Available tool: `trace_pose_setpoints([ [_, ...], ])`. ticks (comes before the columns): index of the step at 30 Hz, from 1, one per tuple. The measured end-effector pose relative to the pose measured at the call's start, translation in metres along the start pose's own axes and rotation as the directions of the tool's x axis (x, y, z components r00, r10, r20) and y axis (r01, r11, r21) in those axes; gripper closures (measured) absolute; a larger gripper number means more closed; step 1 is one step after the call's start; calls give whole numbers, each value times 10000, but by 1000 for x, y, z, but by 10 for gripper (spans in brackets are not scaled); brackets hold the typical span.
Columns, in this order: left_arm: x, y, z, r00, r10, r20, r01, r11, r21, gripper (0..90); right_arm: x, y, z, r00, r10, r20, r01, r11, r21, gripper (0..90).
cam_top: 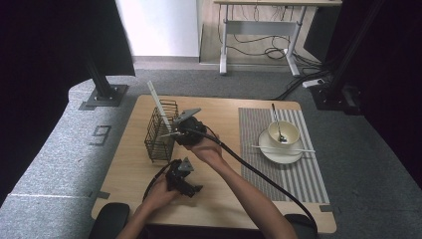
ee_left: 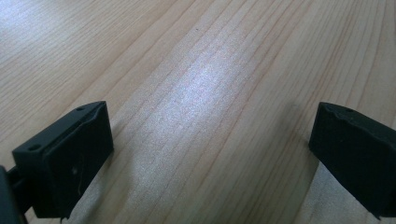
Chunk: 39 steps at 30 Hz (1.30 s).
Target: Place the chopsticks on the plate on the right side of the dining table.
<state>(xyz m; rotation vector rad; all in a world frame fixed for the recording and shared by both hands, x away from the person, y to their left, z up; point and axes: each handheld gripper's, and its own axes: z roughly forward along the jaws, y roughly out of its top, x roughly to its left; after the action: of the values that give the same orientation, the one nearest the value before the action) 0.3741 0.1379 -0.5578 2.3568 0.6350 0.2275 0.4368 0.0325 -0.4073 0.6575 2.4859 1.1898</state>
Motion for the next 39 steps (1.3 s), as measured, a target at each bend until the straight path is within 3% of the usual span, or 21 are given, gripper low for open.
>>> trace_pose_setpoints([
  [4,0,0,0,10000,-29,2,29,10000,-39,0,2,1,-1,9999,-116,17,116,9999,-40,787],
  [9,0,0,0,10000,-31,1,31,10000,-38,0,2,2,-3,9996,-195,199,196,9998,-65,817],
  [30,0,0,0,10000,26,3,-26,10000,11,0,0,12,-45,9989,-287,-364,272,9987,-421,818],
  [39,-1,1,0,10000,-22,-55,23,9999,97,0,-5,13,-68,9985,-47,-539,15,9982,-598,818],
])
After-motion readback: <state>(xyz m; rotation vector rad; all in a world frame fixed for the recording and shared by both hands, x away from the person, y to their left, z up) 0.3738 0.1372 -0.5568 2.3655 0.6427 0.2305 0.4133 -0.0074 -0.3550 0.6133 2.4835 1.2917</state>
